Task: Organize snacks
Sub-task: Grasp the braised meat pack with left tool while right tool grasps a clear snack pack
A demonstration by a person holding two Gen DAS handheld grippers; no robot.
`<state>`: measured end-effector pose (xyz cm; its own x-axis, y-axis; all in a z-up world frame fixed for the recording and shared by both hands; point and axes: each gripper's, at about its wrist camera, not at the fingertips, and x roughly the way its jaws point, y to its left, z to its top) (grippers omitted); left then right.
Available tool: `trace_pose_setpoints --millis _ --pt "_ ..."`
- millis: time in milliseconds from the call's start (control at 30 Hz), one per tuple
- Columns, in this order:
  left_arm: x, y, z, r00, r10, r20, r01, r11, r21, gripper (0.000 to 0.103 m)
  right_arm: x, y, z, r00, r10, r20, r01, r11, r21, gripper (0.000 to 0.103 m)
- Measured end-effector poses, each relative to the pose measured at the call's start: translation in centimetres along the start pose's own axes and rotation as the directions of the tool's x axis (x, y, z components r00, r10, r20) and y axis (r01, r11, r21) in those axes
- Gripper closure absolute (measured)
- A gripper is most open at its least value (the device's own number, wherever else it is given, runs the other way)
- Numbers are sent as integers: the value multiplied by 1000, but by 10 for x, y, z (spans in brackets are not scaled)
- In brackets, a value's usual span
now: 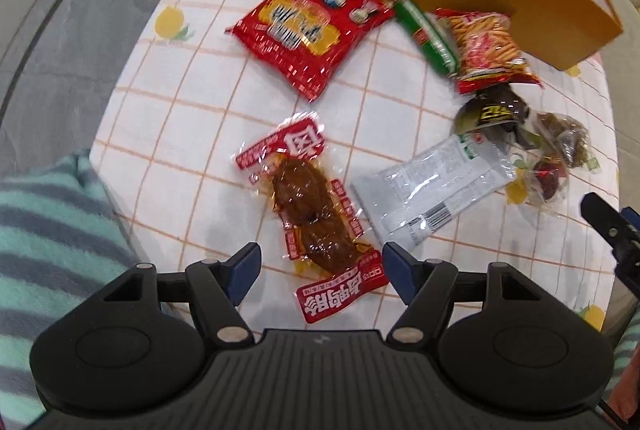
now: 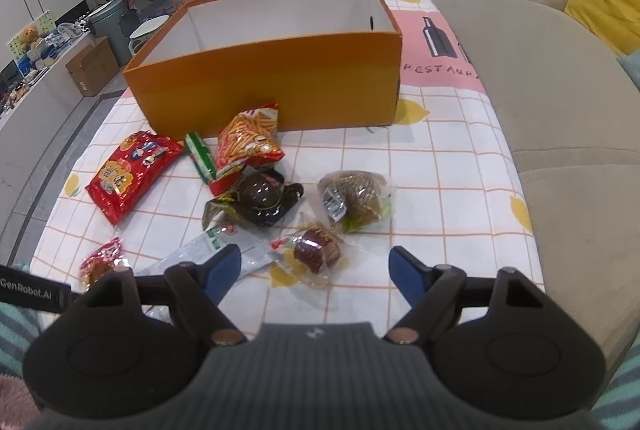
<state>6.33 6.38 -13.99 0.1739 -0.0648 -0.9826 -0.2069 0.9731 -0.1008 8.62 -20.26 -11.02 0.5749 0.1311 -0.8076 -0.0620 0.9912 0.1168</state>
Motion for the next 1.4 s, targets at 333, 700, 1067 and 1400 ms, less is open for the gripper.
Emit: trace_pose_setpoints --millis 333,700,1067,1400 --pt "24 8 9 998 5 -59 -10 996 -86 22 12 -3 5 1000 -4 1 4 1000 -1 25" --pt "40 -5 15 998 -2 -67 -1 999 -32 37 27 -18 15 999 -40 27 40 999 19 25" --pt "35 -16 32 999 -6 42 3 998 70 52 57 -24 33 998 -57 9 57 998 1 26" --pt "44 -6 48 999 -3 33 2 1000 12 40 93 -19 35 997 -57 -60 55 998 -30 35"
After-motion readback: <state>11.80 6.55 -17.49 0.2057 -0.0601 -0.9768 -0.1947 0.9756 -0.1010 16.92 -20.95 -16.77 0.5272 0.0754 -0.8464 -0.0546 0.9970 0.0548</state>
